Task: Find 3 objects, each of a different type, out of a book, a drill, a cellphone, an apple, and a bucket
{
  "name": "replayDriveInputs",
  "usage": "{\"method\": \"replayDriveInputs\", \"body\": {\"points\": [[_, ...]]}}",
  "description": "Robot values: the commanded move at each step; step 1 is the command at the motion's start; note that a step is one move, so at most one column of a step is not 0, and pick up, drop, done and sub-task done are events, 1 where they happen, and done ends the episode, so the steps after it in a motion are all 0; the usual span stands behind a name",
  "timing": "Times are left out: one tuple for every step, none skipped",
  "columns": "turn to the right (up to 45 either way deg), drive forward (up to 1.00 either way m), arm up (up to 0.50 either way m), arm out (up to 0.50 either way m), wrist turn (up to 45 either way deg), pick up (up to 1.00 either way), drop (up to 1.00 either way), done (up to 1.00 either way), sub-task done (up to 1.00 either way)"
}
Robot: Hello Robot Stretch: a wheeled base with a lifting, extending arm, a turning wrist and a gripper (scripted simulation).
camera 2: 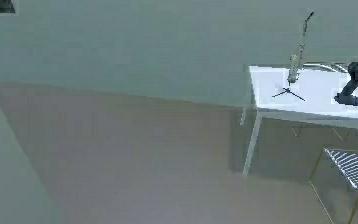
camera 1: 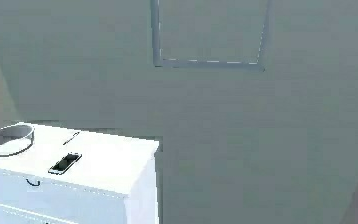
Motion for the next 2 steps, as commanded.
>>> {"method": "replayDriveInputs", "body": {"points": [[15.0, 0.0, 0.0, 0.0, 0.0, 0.0, 0.0, 0.0, 0.0], [0.0, 0.05, 0.0, 0.0, 0.0, 0.0, 0.0, 0.0, 0.0]]}}
